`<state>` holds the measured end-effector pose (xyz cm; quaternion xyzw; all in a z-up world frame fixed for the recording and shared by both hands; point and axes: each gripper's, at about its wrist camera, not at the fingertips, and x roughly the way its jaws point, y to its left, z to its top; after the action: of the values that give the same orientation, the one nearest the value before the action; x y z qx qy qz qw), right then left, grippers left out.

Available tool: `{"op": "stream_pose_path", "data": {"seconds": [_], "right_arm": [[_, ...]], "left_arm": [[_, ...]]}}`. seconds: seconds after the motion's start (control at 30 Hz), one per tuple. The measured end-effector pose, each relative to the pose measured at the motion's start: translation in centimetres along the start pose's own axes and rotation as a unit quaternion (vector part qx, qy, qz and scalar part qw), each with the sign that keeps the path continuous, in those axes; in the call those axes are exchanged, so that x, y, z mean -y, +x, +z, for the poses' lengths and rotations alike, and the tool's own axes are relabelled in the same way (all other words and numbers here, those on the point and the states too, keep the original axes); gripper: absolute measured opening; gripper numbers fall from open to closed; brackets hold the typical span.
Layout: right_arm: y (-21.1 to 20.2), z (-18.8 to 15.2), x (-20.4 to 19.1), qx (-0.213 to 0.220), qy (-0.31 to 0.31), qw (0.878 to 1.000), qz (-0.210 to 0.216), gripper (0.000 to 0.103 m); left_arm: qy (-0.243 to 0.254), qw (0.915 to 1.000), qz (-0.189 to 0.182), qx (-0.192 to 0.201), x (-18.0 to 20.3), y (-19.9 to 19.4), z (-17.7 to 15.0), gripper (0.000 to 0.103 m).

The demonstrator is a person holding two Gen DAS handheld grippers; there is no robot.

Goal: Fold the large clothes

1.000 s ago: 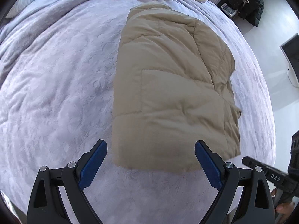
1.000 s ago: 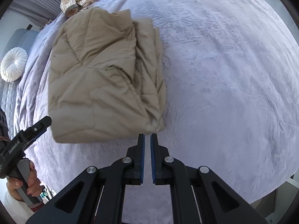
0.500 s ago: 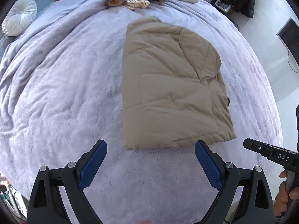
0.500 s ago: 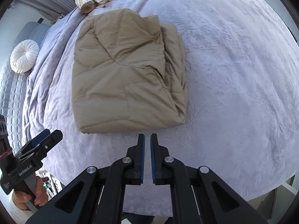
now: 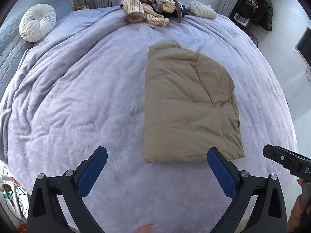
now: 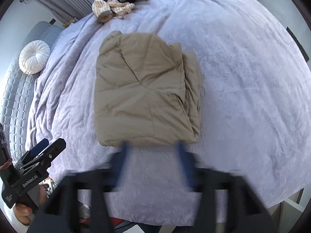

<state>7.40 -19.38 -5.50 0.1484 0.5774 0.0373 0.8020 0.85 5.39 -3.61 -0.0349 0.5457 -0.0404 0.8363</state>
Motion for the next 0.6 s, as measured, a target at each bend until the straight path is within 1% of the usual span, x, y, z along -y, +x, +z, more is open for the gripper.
{"op": "stream_pose_path", "data": {"seconds": [0.07,0.1,0.17,0.23,0.27,0.3,0.43,0.6], "right_arm": [[-0.6,0.0,-0.5,0.006,-0.008,1.0,-0.006,0.078],[-0.9,0.0,-0.8,0.01,-0.011,1.0,-0.01,0.082],[-1.5,0.0,-1.2,0.018,-0.018,0.999,-0.021,0.084],[-2.1,-0.1,-1.6,0.03,-0.025,0.999,-0.035,0.09],[-2.4,-0.1,-1.7,0.036,-0.028,0.998,-0.04,0.099],[-2.7,-0.2,-1.9,0.044,-0.029,0.998,-0.044,0.103],[-4.1,-0.5,-2.3,0.08,-0.026,0.995,-0.054,0.103],[-5.4,-0.2,-2.6,0.09,-0.025,0.994,-0.062,0.103]], "left_arm": [[-0.004,1.0,-0.001,0.001,-0.1,-0.3,0.1,0.103],[-0.002,1.0,0.0,0.002,0.0,-0.5,0.1,0.103],[0.005,0.9999,0.012,0.009,0.3,-1.0,0.1,0.103],[0.016,0.9995,0.023,0.015,0.8,-1.4,0.0,0.103],[0.021,0.9993,0.027,0.018,1.1,-1.7,-0.1,0.103],[0.025,0.9991,0.03,0.019,1.3,-1.9,-0.1,0.103],[0.022,0.9993,0.024,0.019,1.5,-2.7,0.0,0.103],[0.001,0.9994,0.023,0.025,1.3,-4.1,0.5,0.103]]}}
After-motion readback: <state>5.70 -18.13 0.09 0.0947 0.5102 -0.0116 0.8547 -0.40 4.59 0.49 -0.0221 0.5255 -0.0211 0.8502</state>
